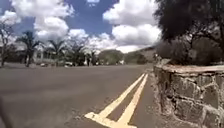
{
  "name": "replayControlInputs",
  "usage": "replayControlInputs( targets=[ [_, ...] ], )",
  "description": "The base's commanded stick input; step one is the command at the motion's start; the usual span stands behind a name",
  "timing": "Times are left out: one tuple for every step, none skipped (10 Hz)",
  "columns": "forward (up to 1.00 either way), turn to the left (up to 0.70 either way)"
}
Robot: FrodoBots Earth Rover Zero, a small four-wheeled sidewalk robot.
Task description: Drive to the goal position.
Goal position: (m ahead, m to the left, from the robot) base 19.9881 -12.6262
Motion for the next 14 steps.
replayControlInputs(
  targets=[
    [0.70,0.00],
    [0.70,0.00],
    [0.70,0.00],
    [0.70,0.00],
    [0.70,0.00],
    [0.70,0.00],
    [0.70,0.00],
    [0.70,0.00],
    [0.70,0.00],
    [0.70,0.00],
    [0.70,0.00],
    [0.70,0.00],
    [0.70,0.00],
    [0.70,0.00]
  ],
)
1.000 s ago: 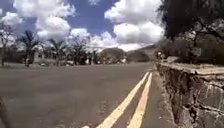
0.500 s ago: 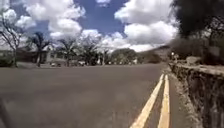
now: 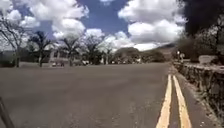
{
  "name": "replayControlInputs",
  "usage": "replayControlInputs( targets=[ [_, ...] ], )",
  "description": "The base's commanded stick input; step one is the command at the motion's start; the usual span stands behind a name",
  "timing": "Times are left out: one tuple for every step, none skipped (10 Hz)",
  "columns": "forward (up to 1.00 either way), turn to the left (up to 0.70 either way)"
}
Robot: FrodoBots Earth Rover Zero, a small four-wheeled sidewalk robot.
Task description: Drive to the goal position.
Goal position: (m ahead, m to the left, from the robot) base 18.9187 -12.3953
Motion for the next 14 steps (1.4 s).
replayControlInputs(
  targets=[
    [0.70,-0.06],
    [0.70,-0.18],
    [0.70,-0.27],
    [0.70,-0.27],
    [0.70,-0.27],
    [0.70,-0.27],
    [0.70,-0.27],
    [0.70,-0.27],
    [0.70,-0.27],
    [0.70,-0.27],
    [0.70,-0.27],
    [0.70,-0.27],
    [0.70,-0.27],
    [0.70,-0.27]
  ],
)
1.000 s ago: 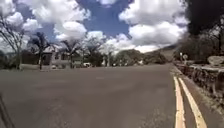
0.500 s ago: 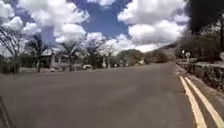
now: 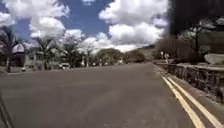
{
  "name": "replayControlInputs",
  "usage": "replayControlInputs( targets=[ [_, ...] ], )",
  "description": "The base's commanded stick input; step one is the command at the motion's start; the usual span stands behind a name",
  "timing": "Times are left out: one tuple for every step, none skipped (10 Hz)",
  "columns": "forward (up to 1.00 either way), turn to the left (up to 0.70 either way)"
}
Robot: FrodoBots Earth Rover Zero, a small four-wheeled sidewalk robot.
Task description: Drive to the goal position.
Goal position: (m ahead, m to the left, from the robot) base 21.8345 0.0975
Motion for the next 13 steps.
replayControlInputs(
  targets=[
    [0.70,0.00],
    [0.70,0.00],
    [0.70,0.00],
    [0.70,0.00],
    [0.70,0.00],
    [0.70,0.00],
    [0.70,0.00],
    [0.70,0.00],
    [0.70,0.06],
    [0.70,0.17],
    [0.70,0.27],
    [0.70,0.27],
    [0.70,0.27]
  ],
)
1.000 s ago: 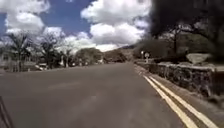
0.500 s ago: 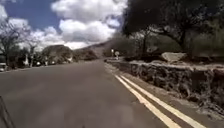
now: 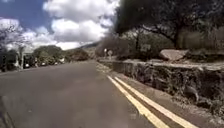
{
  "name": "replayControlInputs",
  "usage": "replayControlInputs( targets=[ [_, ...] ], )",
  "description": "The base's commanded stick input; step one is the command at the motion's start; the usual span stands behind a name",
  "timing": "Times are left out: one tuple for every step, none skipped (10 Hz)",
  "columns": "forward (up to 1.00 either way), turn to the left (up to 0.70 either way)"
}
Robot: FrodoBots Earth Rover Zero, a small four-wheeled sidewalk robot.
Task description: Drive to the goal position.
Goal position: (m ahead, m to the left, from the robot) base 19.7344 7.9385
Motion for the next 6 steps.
replayControlInputs(
  targets=[
    [0.70,0.27],
    [0.70,0.27],
    [0.70,0.00],
    [0.70,0.00],
    [0.70,0.00],
    [0.70,0.00]
  ],
)
